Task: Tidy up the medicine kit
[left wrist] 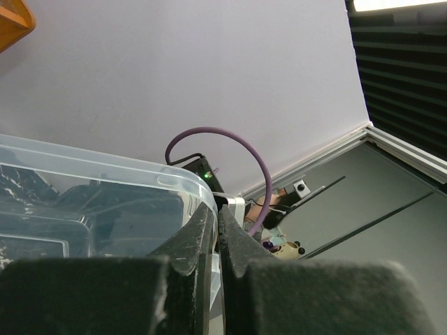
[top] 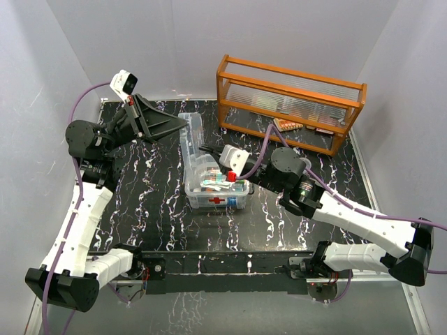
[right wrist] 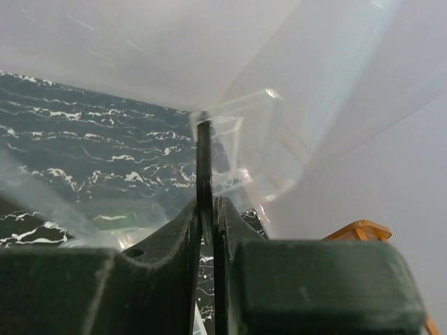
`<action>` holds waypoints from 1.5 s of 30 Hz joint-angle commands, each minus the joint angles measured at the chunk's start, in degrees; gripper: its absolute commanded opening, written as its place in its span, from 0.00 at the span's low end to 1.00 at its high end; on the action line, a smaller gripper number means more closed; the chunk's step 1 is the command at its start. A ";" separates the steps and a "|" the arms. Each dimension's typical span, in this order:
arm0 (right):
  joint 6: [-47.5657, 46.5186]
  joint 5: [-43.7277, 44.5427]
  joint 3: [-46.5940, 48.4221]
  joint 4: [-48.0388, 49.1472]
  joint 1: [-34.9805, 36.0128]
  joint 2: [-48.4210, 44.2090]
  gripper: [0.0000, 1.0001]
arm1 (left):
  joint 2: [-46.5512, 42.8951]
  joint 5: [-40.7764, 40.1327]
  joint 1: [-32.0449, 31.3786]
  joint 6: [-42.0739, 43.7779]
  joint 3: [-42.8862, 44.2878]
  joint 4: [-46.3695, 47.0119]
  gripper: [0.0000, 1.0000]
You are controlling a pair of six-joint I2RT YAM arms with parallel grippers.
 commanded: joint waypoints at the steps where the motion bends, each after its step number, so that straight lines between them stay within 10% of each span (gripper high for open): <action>1: -0.74 0.03 3.18 -0.25 -0.15 -2.79 0.00 | -2.56 0.43 -0.03 6.88 2.85 -7.70 0.25; 9: -3.49 5.39 8.94 -16.24 -0.16 -4.19 0.00 | -4.16 -8.91 0.03 30.62 7.44 -37.30 0.74; 28: 2.87 16.77 30.02 -56.94 -0.15 8.43 0.00 | -6.02 -25.29 0.00 58.77 10.28 -59.30 0.78; 45: 3.14 18.66 39.25 -65.37 -0.15 20.65 0.00 | -5.34 -13.04 0.02 49.56 -6.81 -48.16 0.76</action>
